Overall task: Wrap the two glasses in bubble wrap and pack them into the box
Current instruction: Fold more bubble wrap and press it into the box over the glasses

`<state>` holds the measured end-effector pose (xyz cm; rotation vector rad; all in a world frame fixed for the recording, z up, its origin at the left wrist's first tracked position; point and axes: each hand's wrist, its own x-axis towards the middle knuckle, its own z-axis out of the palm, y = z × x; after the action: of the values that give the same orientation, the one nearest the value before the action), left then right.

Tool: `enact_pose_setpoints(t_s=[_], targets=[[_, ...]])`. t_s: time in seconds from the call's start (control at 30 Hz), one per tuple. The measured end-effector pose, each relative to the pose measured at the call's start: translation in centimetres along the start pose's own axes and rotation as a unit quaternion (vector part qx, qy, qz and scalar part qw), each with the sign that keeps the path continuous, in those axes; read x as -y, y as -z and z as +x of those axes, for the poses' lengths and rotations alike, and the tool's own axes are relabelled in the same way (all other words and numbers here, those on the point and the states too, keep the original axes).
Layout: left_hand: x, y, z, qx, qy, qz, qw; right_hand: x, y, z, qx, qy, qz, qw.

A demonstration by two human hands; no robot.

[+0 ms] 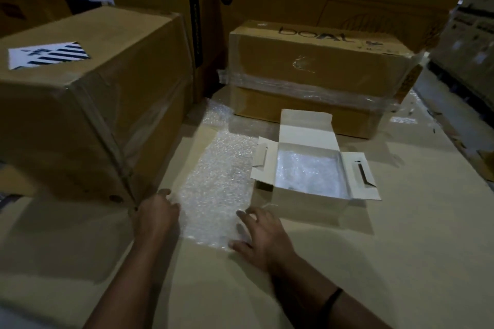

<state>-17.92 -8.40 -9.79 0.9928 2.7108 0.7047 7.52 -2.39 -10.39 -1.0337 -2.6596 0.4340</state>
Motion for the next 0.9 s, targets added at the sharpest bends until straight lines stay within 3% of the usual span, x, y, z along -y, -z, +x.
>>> enact_pose_setpoints(t_s=[0.07,0.17,0.3,0.4,0.47,0.53,0.63,0.73,0.8,0.9], targets=[[-0.2,0.6,-0.1,0.045,0.023,-0.059,0.997,1.8,0.1,0.9,0.090,-0.007,-0.034,0.995],[0.3,0.6,-0.5,0.079,-0.017,-0.109,0.991,3.7,-0.3,1.8,0.126,0.017,-0.099,0.987],[0.5,0.3,-1.5,0.056,-0.061,-0.151,0.985,3.9,-0.6,2.0,0.075,0.003,-0.091,0.993],[0.2,0.3,-2.4,0.047,-0.045,-0.294,0.954,3.8,-0.1,2.0,0.055,0.019,-0.092,0.994],[1.0,0.1,-2.1,0.056,-0.067,-0.362,0.928,3.9,0.9,1.7,0.032,0.002,-0.032,0.999],[2.0,0.2,-2.0,0.089,-0.144,-0.355,0.919,4.1,2.8,0.9,0.002,-0.024,0.091,0.996],[1.9,1.3,-2.3,0.161,-0.216,-0.284,0.920,4.3,7.1,-0.4,-0.021,-0.037,0.295,0.955],[0.7,1.6,-2.8,0.254,-0.188,-0.190,0.929,3.9,10.7,-0.9,-0.052,-0.090,0.434,0.895],[0.3,1.9,-3.0,0.250,-0.210,-0.199,0.924,3.1,12.1,-1.1,-0.080,-0.143,0.493,0.855],[-0.9,1.9,-3.0,0.232,-0.188,-0.331,0.895,0.8,13.3,-1.5,-0.102,-0.237,0.539,0.802]])
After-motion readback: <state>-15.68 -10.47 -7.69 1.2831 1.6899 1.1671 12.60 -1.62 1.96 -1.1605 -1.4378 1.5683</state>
